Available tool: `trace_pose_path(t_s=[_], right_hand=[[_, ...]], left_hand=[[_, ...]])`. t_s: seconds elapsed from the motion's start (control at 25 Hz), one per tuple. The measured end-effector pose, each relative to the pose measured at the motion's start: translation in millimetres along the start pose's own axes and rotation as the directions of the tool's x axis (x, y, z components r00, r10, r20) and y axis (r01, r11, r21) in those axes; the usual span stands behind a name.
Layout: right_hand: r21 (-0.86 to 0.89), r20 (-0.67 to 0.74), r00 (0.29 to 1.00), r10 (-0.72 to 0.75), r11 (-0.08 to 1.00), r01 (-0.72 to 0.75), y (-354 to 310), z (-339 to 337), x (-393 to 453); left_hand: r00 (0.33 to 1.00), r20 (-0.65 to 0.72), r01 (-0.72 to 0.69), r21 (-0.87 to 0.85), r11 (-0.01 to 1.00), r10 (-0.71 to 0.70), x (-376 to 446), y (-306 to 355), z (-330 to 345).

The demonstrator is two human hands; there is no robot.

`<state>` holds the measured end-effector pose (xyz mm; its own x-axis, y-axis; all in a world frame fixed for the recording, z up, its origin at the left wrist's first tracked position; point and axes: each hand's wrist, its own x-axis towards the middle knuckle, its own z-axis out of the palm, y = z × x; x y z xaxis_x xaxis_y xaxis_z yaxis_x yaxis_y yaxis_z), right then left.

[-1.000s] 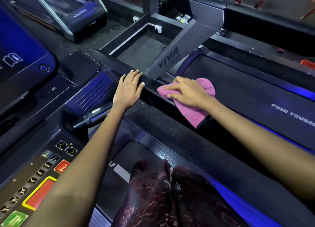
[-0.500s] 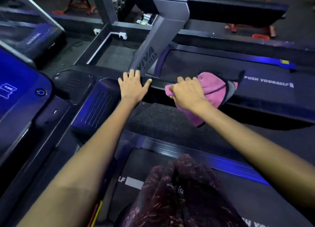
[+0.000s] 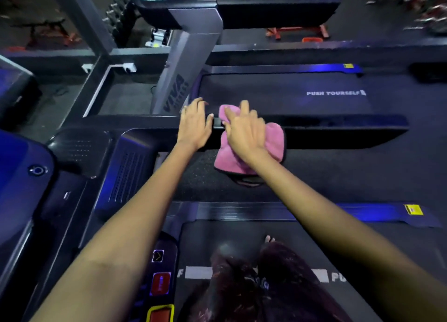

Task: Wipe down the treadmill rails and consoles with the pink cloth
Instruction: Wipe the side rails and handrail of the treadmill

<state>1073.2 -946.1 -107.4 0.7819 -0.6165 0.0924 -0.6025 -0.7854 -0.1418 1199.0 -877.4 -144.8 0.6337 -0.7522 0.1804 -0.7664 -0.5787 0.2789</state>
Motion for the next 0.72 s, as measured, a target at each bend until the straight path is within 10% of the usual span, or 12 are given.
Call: trace_pose_path(t_s=[0.36,0.6,0.72], right_hand=[[-0.153,0.025,0.995,0.100,0.984,-0.095,17,2,21],[-0.126,0.064,0.995,-0.082,0.988,0.090,17,5,-2],[-0.144,0.019,0.993,0.117,0.983,-0.113,46,-2,2]], left_hand=[[0.992,0.110,0.041,0.150,0.988,-0.058,14,14,15],[0.961,0.242,0.118,0.094,0.989,-0.137,38,21,4],[0.969,0.215,0.118,0.042,0.992,-0.124,40,17,10]])
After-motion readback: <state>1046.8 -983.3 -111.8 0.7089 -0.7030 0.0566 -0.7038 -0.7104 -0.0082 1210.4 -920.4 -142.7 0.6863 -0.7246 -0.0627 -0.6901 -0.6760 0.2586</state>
